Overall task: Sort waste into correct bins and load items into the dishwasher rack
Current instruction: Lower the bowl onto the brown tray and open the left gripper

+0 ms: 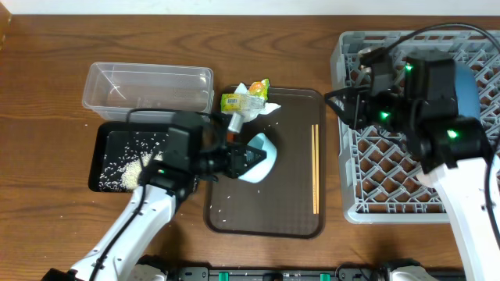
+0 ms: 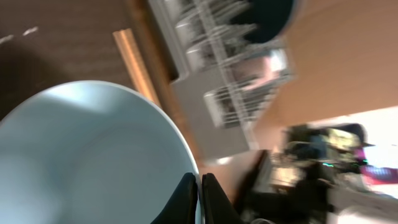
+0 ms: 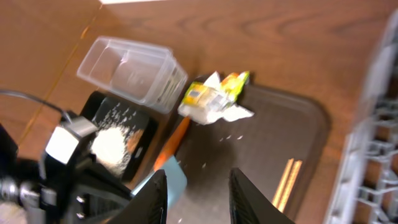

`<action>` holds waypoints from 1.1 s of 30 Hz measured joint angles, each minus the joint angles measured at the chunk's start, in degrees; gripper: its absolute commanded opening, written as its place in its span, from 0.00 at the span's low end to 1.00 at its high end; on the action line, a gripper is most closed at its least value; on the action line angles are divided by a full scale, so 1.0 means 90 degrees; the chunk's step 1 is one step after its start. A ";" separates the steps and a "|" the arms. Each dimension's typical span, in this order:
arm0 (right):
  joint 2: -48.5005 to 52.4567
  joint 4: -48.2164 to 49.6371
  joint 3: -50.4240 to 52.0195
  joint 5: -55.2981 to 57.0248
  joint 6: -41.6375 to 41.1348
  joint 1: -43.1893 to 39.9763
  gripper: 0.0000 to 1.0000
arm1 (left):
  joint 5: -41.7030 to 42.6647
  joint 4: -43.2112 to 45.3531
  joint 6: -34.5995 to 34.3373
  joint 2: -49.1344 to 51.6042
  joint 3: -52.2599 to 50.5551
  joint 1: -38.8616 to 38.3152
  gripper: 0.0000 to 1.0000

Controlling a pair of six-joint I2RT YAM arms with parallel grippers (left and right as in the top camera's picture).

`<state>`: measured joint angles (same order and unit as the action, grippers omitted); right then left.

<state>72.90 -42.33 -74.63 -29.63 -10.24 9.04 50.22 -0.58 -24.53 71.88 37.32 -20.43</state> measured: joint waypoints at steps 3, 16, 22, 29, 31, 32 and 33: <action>-0.0342 -0.0010 0.0000 0.0328 0.0007 -0.0041 0.31 | -0.1171 -0.0427 0.0197 0.0002 0.0000 -0.0549 0.06; -0.0833 -0.0010 0.0000 0.0855 -0.0148 -0.0396 0.34 | -0.4976 -0.0585 0.1316 0.0483 0.0046 -0.2550 0.06; -0.0833 -0.0160 0.0000 0.0891 -0.0267 -0.0396 0.45 | -0.5459 -0.0573 0.1868 0.0843 0.0160 -0.2863 0.15; -0.0833 -0.0163 0.0000 0.0920 -0.0308 -0.0396 0.54 | -0.5600 -0.0551 0.2140 0.0850 0.0265 -0.2922 0.31; -0.0833 -0.0126 0.0000 0.0920 -0.0306 -0.0396 0.55 | -0.5627 -0.0542 0.2295 0.0899 0.0282 -0.2922 0.36; -0.0833 -0.0109 0.0000 0.0923 -0.0308 -0.0396 0.55 | -0.5632 -0.0544 0.2353 0.0935 0.0299 -0.2924 0.36; -0.0833 -0.0104 0.0000 0.0920 -0.0308 -0.0396 0.55 | -0.5634 -0.0551 0.2397 0.0967 0.0313 -0.2922 0.37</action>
<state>65.41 -43.27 -74.63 -21.34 -13.02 5.48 -0.49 -5.54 -2.96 80.58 40.14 -46.72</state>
